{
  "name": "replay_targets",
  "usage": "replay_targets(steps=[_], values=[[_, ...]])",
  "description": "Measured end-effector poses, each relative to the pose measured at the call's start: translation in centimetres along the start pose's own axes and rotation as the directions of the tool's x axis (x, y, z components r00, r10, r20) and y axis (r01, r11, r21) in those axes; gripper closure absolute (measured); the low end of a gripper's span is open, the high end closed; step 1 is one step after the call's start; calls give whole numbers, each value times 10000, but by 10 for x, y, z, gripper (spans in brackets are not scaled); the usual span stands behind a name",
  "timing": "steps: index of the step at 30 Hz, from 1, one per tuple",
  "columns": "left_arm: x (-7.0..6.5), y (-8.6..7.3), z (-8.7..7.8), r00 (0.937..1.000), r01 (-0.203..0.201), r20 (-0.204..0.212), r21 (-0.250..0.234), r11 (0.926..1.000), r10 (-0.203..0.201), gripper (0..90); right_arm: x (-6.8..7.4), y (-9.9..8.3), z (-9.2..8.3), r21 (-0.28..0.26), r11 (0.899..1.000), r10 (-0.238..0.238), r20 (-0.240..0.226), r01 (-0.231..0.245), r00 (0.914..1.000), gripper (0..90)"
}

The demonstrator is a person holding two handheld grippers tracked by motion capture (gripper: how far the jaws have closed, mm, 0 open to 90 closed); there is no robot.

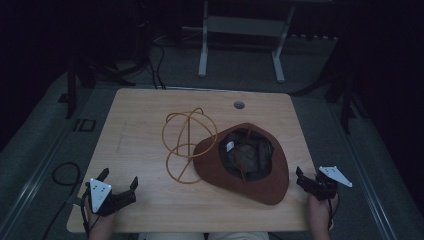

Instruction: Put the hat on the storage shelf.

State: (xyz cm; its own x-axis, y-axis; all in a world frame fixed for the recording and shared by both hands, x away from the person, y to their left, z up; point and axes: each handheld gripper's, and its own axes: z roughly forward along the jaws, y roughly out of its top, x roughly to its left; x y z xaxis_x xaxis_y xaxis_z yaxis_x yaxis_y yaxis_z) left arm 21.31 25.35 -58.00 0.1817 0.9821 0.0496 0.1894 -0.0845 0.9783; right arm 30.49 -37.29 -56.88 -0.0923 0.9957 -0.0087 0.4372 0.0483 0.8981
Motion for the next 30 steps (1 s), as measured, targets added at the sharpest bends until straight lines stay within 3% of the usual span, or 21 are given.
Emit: replay_targets(steps=[4,14,19,23,25,27,30], values=[[1,0,0,9997,247,42,-91,9997,-246,23,2,0,0,80,9999,-124,-63,125,9999,138],[-1,1,3,9998,193,-31,18,9998,-193,23,1,-1,-2,46,9999,135,-288,-134,9995,160],[-4,4,1,9999,18,-138,-64,10000,-19,23,4,1,-2,573,9980,343,-1204,-276,9921,134],[-4,3,1,9999,-89,-113,-64,9999,88,23,6,7,-5,668,9977,190,-1222,-109,9923,134],[-3,3,1,9999,124,-70,37,9999,-124,23,11,20,-16,423,9989,245,-1287,-192,9914,134],[-2,4,1,9979,631,104,85,9980,-632,23,14,27,-21,426,9986,364,-1531,-302,9875,134],[-3,4,1,9965,793,255,209,9966,-798,23,20,38,-25,461,9987,294,-1779,-216,9836,133]])
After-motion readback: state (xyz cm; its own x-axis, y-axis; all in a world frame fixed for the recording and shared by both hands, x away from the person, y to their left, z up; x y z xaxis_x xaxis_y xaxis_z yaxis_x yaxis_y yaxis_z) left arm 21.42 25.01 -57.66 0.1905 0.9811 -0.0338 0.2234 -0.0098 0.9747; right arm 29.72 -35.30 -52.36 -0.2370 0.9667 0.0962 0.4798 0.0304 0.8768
